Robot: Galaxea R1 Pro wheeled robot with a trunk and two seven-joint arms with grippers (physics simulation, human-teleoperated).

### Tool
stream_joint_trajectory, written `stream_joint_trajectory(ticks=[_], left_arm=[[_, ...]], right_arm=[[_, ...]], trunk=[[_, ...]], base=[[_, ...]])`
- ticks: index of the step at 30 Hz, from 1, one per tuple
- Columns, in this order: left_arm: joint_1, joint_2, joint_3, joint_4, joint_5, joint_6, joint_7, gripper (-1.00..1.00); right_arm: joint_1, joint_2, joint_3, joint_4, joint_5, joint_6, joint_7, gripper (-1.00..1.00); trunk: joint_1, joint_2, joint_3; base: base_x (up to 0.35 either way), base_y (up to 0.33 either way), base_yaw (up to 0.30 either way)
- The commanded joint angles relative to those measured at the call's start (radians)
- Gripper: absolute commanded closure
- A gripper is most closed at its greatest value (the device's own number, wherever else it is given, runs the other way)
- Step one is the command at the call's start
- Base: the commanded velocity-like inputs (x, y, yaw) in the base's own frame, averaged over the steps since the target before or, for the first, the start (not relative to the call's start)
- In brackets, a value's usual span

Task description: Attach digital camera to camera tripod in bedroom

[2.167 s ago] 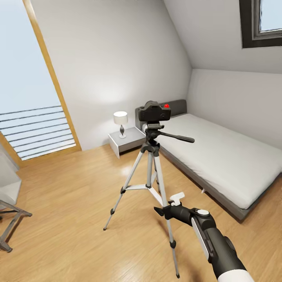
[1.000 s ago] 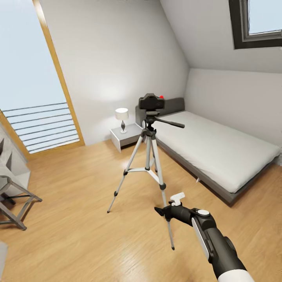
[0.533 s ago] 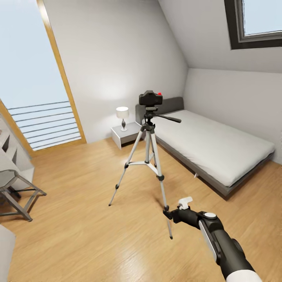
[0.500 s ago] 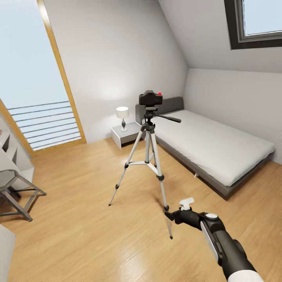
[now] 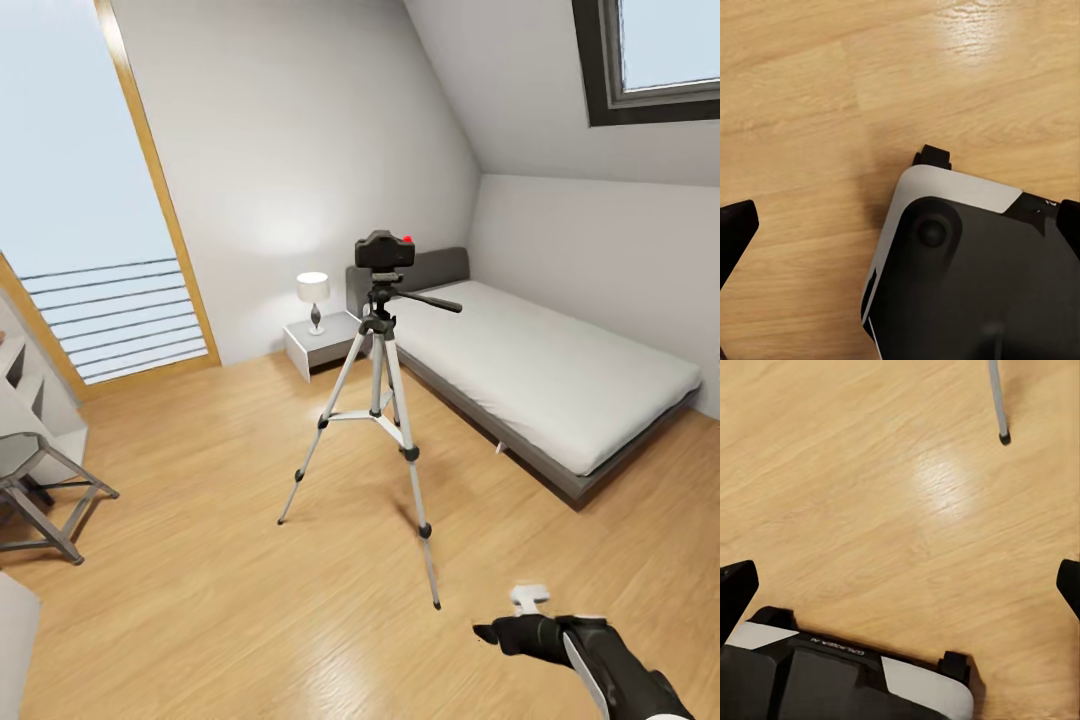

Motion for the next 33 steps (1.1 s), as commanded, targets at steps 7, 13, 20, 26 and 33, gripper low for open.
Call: stream_joint_trajectory(ticks=[7,13,20,26,33], left_arm=[[-0.001,0.0,-0.008,-0.001,0.009,0.01,0.003,-1.0],[0.005,-0.004,-0.008,-0.001,0.011,0.011,0.004,-1.0],[0.045,-0.006,-0.009,-0.002,0.013,0.002,0.002,-1.0],[0.066,-0.006,-0.008,-0.001,0.016,0.0,0.0,-1.0],[0.077,-0.006,-0.008,-0.002,0.035,0.0,0.0,-1.0]], right_arm=[[0.0,-0.012,-0.011,0.189,0.01,-0.139,-0.005,-1.0],[-0.001,-0.015,-0.009,0.388,0.012,-0.224,-0.074,-1.0],[0.0,-0.016,-0.006,0.575,0.012,-0.298,-0.177,-1.0],[0.006,-0.016,-0.005,0.633,0.012,-0.323,-0.238,-1.0],[0.004,-0.012,-0.005,0.649,0.012,-0.331,-0.285,-1.0]], trunk=[[0.001,-0.002,-0.002],[0.001,-0.002,-0.002],[0.001,-0.002,-0.002],[0.001,-0.002,-0.002],[0.001,-0.002,-0.002]], base=[[0.0,0.0,0.0],[0.0,0.0,0.0],[0.0,0.0,0.0],[0.0,0.0,0.0],[0.0,0.0,0.0]])
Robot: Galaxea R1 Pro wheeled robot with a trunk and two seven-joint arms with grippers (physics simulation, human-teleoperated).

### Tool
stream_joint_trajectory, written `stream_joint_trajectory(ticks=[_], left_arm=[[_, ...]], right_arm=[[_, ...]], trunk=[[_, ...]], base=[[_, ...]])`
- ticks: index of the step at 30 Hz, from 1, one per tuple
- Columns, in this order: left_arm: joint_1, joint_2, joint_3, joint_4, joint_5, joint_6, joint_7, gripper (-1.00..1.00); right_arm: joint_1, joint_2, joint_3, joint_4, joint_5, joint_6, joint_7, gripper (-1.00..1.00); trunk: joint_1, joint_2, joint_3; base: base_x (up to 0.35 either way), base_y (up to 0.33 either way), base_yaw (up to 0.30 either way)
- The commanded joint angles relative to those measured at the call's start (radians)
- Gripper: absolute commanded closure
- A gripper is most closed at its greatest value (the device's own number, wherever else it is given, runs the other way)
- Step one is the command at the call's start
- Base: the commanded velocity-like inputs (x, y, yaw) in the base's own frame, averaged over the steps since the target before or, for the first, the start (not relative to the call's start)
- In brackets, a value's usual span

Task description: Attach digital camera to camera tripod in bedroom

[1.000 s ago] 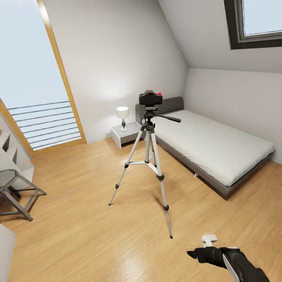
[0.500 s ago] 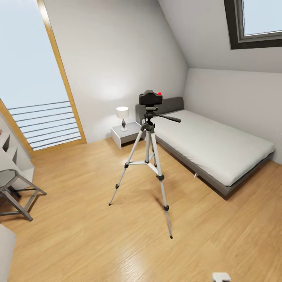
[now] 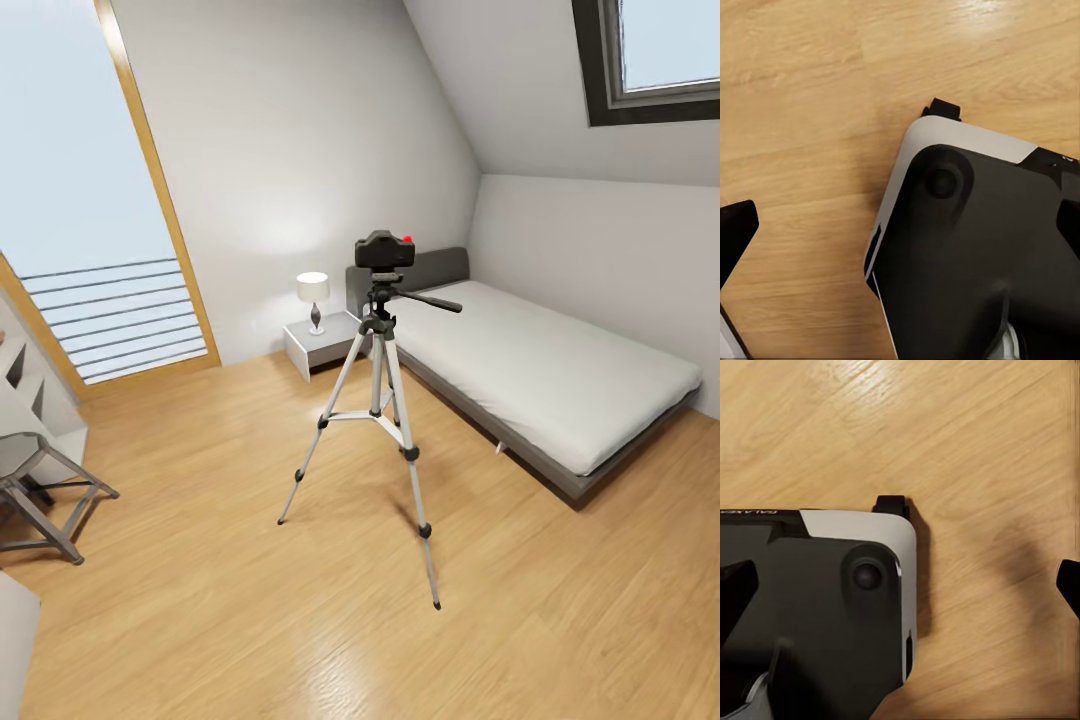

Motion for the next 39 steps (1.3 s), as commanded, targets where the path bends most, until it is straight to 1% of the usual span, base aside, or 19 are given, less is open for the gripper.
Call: stream_joint_trajectory(ticks=[1,4,11,17,21,26,27,30,31,33,35,37,39], left_arm=[[0.0,0.0,-0.008,0.0,0.013,0.004,0.003,-1.0],[0.002,0.001,-0.008,0.0,0.034,0.005,0.005,-1.0],[0.003,0.004,-0.008,0.001,0.056,0.006,0.006,-1.0],[0.003,0.01,-0.007,0.003,0.06,0.004,0.008,-1.0],[0.003,0.009,-0.008,0.003,0.06,0.004,0.008,-1.0],[0.003,0.01,-0.007,0.004,0.06,0.002,0.008,-1.0],[0.003,0.012,-0.007,0.003,0.06,0.001,0.008,-1.0],[0.003,0.013,-0.007,0.003,0.06,0.0,0.008,-1.0],[0.003,0.013,-0.007,0.004,0.06,0.0,0.008,-1.0],[0.003,0.014,-0.007,0.004,0.061,0.0,0.008,-1.0],[0.003,0.014,-0.007,0.004,0.061,0.0,0.008,-1.0],[0.003,0.023,-0.007,0.003,0.061,0.0,0.008,-1.0],[0.003,0.026,-0.007,0.003,0.061,0.0,0.008,-1.0]], right_arm=[[-0.001,0.0,-0.009,0.002,0.008,0.001,-0.004,-1.0],[-0.002,0.001,-0.008,0.004,0.009,-0.001,-0.027,-1.0],[0.007,-0.001,-0.009,0.006,0.008,0.001,-0.046,-1.0],[0.016,0.001,-0.008,0.006,0.008,-0.002,-0.052,-1.0],[0.047,0.006,-0.008,0.006,0.009,-0.029,-0.053,-1.0],[0.067,0.01,-0.009,0.006,0.007,-0.042,-0.055,-1.0],[0.083,0.012,-0.01,0.007,0.0,-0.06,-0.076,-1.0],[0.091,0.014,-0.011,0.007,-0.003,-0.078,-0.085,-1.0],[0.101,0.016,-0.013,0.007,-0.005,-0.104,-0.09,-1.0],[0.111,0.017,-0.013,0.007,-0.005,-0.134,-0.094,-1.0],[0.115,0.018,-0.013,0.007,-0.006,-0.151,-0.096,-1.0],[0.119,0.017,-0.015,0.007,-0.006,-0.182,-0.104,-1.0],[0.12,0.016,-0.015,0.007,-0.006,-0.189,-0.107,-1.0]], trunk=[[0.001,-0.002,-0.002],[0.001,-0.002,-0.002],[0.001,-0.002,-0.002],[0.001,-0.002,-0.002],[0.001,-0.002,-0.002],[0.001,-0.002,-0.002],[0.001,-0.002,-0.001],[0.001,-0.002,0.001],[0.001,-0.002,0.002],[0.001,-0.002,0.005],[0.001,-0.002,0.008],[0.001,-0.002,0.011],[0.001,-0.002,0.014]], base=[[0.0,0.0,0.0],[0.0,0.0,0.0],[0.0,0.0,0.0],[0.0,0.0,0.0],[0.0,0.0,0.0],[0.0,0.0,0.0],[0.0,0.0,0.0],[0.0,0.0,0.0],[0.0,0.0,0.0],[0.0,0.0,0.0],[0.0,0.0,0.0],[0.0,0.0,0.0],[0.0,0.0,0.0]])
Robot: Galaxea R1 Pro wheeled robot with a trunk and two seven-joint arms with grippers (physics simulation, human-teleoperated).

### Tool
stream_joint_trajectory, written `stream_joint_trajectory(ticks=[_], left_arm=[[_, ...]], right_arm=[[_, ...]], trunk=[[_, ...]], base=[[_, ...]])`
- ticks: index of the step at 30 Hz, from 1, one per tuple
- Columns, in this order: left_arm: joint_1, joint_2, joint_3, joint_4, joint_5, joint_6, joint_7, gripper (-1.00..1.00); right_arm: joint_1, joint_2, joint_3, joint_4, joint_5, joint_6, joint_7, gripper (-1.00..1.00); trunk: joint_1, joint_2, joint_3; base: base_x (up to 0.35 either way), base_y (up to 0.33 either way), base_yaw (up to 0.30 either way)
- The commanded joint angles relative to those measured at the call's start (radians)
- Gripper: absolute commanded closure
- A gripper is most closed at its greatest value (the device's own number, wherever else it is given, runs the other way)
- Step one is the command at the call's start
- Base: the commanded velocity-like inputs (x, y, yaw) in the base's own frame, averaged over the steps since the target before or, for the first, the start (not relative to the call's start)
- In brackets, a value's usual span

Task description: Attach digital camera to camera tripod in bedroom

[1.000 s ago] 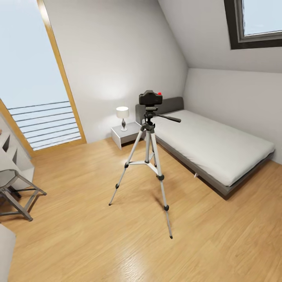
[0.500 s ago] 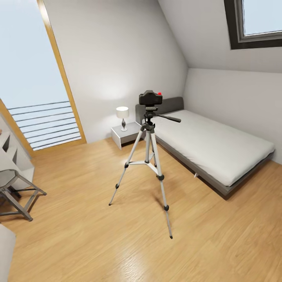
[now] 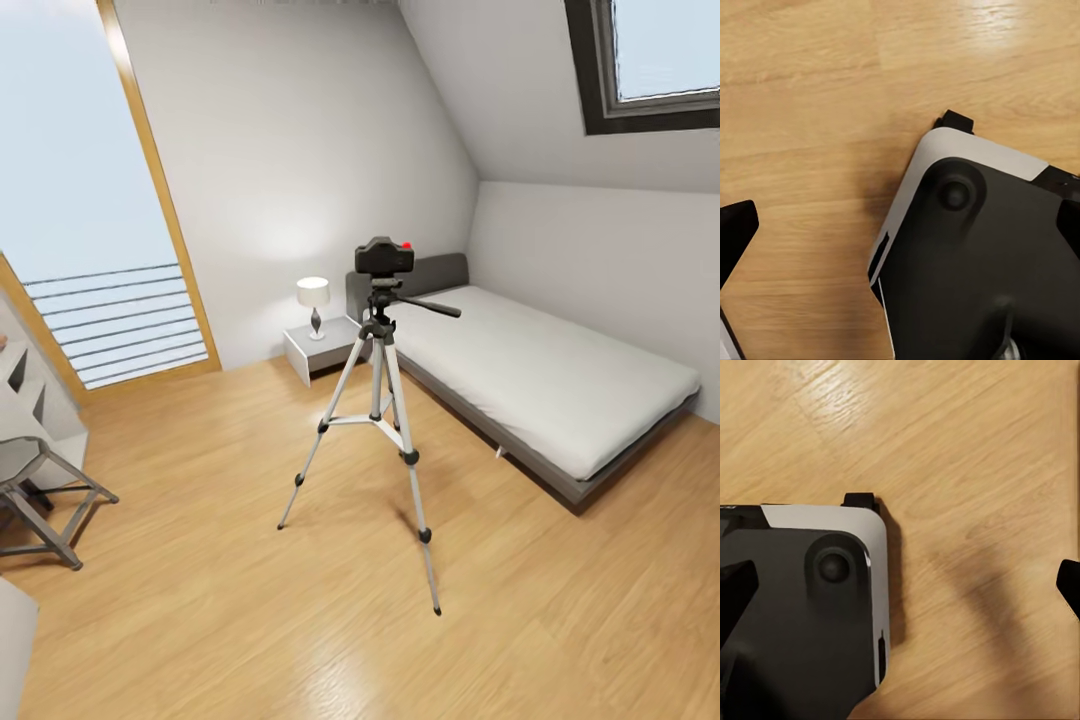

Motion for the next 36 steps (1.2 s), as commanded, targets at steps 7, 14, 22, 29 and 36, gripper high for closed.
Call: stream_joint_trajectory(ticks=[7,14,22,29,36], left_arm=[[-0.001,0.005,-0.011,-0.001,0.006,-0.042,0.003,-1.0],[-0.001,-0.002,-0.013,-0.002,0.001,-0.075,0.002,-1.0],[-0.001,-0.004,-0.016,-0.009,-0.003,-0.085,0.002,-1.0],[-0.001,-0.003,-0.016,-0.009,-0.005,-0.085,0.002,-1.0],[-0.001,-0.004,-0.016,-0.009,-0.006,-0.085,0.002,-1.0]], right_arm=[[0.004,0.0,-0.008,0.003,0.008,-0.017,-0.005,-1.0],[0.017,0.002,-0.009,0.003,0.006,-0.036,-0.007,-1.0],[0.024,0.002,-0.01,0.003,0.006,-0.052,-0.009,-1.0],[0.036,0.0,-0.01,0.003,0.009,-0.056,-0.009,-1.0],[0.041,0.0,-0.01,0.003,0.009,-0.059,-0.009,-1.0]], trunk=[[0.001,-0.002,0.009],[0.001,-0.002,0.021],[0.001,-0.002,0.033],[0.001,-0.002,0.045],[0.001,-0.002,0.056]], base=[[0.0,0.0,0.0],[0.0,0.0,0.0],[0.0,0.0,0.0],[0.0,0.0,0.0],[0.0,0.0,0.0]])
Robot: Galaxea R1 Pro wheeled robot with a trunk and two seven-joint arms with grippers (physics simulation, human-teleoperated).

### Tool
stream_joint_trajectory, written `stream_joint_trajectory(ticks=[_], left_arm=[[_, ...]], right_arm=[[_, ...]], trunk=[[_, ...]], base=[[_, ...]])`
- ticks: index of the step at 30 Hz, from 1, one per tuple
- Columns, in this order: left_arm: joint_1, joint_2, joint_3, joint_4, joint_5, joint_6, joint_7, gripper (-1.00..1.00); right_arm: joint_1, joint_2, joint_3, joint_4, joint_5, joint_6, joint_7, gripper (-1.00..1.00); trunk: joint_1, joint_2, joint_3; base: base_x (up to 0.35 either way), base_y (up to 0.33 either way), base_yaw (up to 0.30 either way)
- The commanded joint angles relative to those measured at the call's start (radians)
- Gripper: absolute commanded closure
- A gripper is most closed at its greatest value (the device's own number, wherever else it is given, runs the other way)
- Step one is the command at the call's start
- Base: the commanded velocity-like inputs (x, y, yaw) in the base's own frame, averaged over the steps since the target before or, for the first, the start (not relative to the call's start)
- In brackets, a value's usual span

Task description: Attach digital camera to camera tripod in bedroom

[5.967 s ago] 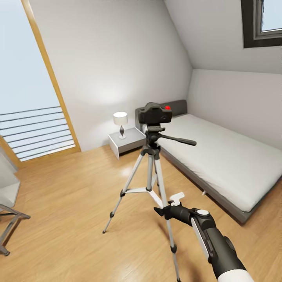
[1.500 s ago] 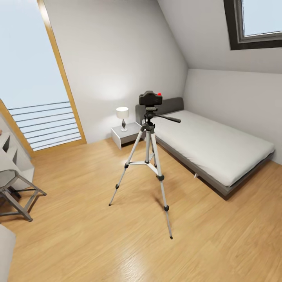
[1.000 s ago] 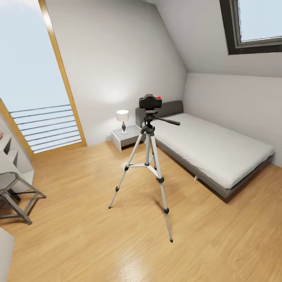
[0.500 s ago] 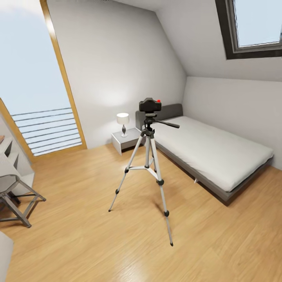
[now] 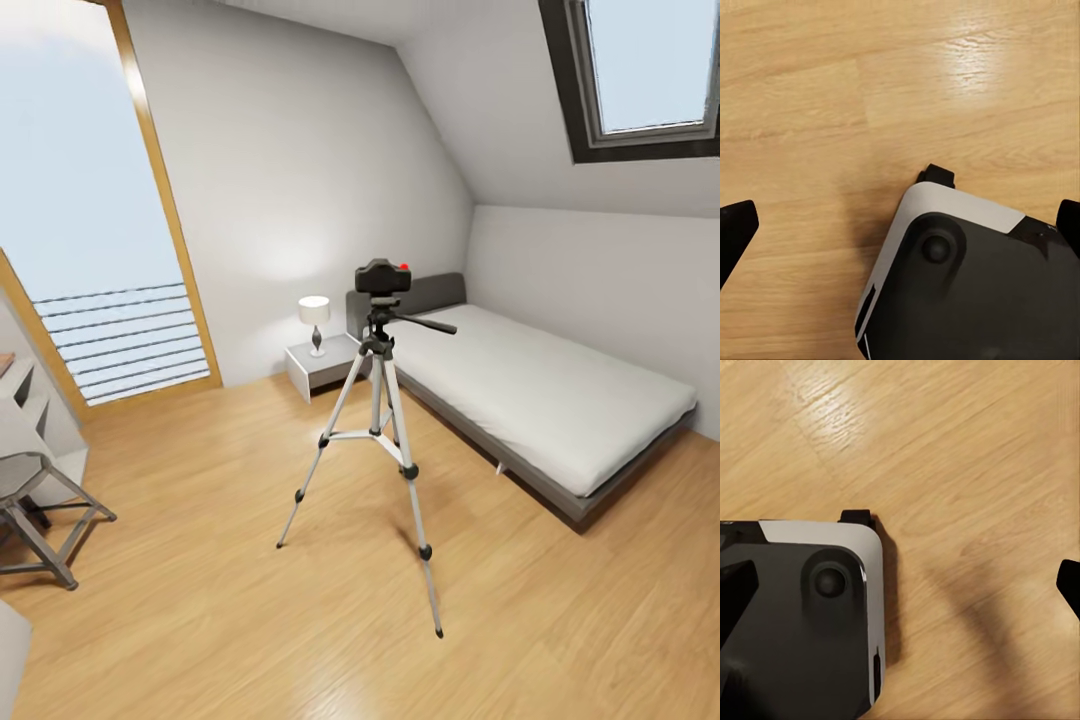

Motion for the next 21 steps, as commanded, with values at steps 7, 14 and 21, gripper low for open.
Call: stream_joint_trajectory(ticks=[7,14,21], left_arm=[[-0.001,0.001,-0.008,-0.001,0.007,0.0,0.004,-1.0],[-0.001,0.001,-0.008,-0.001,0.006,0.0,0.004,-1.0],[-0.001,0.001,-0.008,-0.001,0.007,0.0,0.004,-1.0]], right_arm=[[0.015,-0.001,-0.008,0.003,0.006,-0.007,0.003,-1.0],[0.018,0.0,-0.008,0.003,0.006,-0.006,0.003,-1.0],[0.019,0.001,-0.008,0.003,0.006,-0.006,0.003,-1.0]], trunk=[[0.001,-0.002,0.009],[0.001,-0.002,0.021],[0.001,-0.002,0.032]], base=[[0.0,0.0,0.0],[0.0,0.0,0.0],[0.0,0.0,0.0]])
